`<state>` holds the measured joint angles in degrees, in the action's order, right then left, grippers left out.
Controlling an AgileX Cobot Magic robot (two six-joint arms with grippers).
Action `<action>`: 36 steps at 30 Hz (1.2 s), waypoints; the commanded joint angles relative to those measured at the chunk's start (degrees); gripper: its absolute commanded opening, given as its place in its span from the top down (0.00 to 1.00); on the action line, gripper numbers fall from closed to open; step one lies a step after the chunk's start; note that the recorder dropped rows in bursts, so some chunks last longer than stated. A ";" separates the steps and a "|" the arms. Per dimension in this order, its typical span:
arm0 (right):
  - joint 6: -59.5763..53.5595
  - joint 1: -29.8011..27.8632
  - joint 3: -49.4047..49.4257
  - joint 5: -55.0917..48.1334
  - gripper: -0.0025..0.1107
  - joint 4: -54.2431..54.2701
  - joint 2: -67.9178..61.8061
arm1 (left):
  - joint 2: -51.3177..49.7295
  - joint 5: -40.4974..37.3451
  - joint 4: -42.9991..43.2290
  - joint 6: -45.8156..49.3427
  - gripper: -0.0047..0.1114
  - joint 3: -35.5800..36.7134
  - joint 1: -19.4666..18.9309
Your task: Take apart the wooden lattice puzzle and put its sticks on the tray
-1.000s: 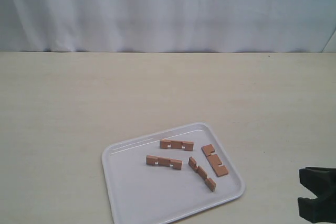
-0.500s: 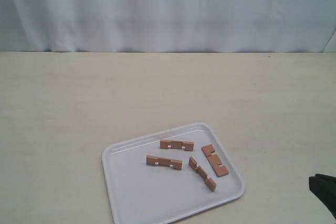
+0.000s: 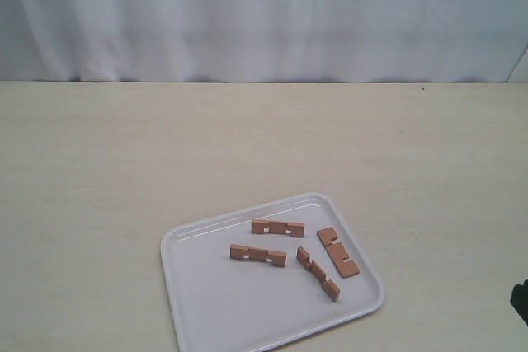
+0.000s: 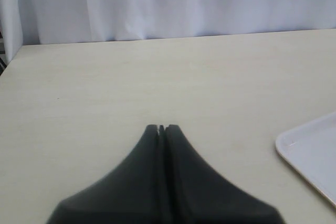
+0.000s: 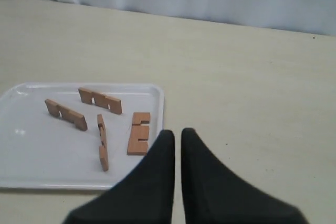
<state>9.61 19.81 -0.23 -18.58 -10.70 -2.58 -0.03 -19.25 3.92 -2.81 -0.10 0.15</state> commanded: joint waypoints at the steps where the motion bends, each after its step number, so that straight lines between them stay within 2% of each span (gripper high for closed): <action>1: -0.14 -3.33 0.23 -0.30 0.94 -0.31 2.58 | 0.03 0.69 0.10 -0.05 0.96 0.10 0.32; 10: -0.14 -15.56 0.23 0.52 0.94 -0.46 2.58 | 0.03 0.69 -0.04 -0.05 0.96 0.10 0.32; 17: -0.14 -20.32 0.23 0.74 0.94 -0.46 2.58 | 0.03 0.86 -0.05 -0.05 0.96 0.10 0.32; 21: -0.14 -21.79 0.23 0.74 0.94 -0.46 2.58 | 0.03 0.86 -0.05 -0.05 0.96 0.10 0.32; 36: -0.14 -21.65 0.23 0.74 0.94 -0.82 2.58 | 0.03 0.67 0.06 -0.05 0.96 0.10 0.32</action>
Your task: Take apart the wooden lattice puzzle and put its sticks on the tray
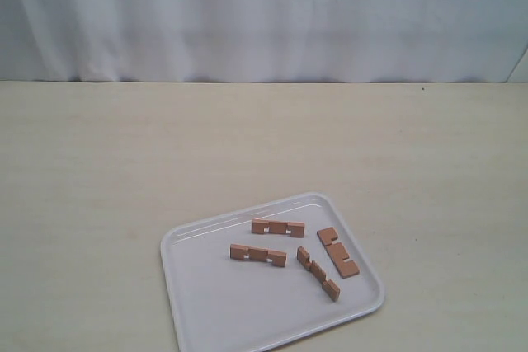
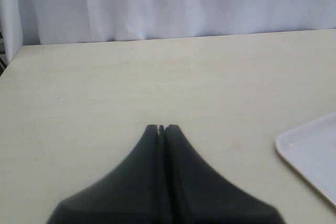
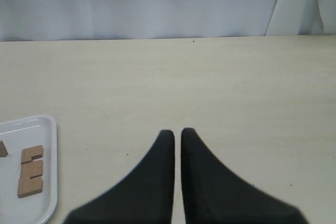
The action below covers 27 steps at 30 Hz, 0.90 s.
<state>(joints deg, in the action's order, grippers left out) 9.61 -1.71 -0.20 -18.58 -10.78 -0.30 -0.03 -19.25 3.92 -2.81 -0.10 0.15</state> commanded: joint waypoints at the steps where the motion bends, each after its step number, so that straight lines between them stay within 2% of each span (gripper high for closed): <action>1: -0.14 -0.14 0.20 0.73 0.94 -0.74 0.30 | 0.03 0.67 0.06 -0.05 0.96 0.10 0.32; 27: -0.54 -0.90 0.20 -0.14 0.94 -0.58 0.30 | 0.03 0.78 -0.11 -0.05 0.96 0.10 0.32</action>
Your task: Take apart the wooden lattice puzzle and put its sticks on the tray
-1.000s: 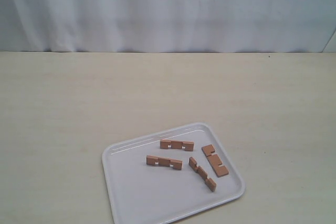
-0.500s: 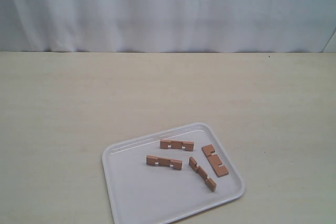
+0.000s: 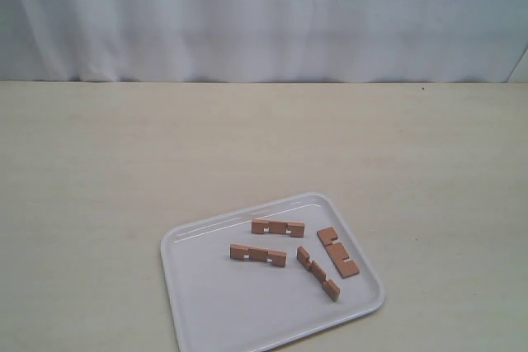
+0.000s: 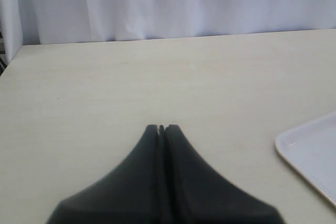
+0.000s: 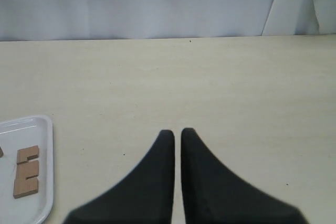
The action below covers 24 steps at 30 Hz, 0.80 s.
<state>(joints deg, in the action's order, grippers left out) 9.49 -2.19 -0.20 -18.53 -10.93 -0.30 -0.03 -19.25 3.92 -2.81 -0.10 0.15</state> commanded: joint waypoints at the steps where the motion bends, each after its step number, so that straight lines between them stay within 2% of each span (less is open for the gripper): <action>1: -0.43 -0.42 0.20 -0.35 0.94 -0.43 0.30 | 0.03 0.78 -0.11 -0.05 0.96 0.10 0.32; 20: -0.43 -0.30 0.20 -0.76 0.94 0.02 0.30 | 0.03 0.78 -0.11 -0.05 0.96 0.10 0.32; 24: -0.43 1.50 0.20 -0.76 0.94 0.02 0.30 | 0.03 0.66 0.02 -0.05 0.96 0.10 0.32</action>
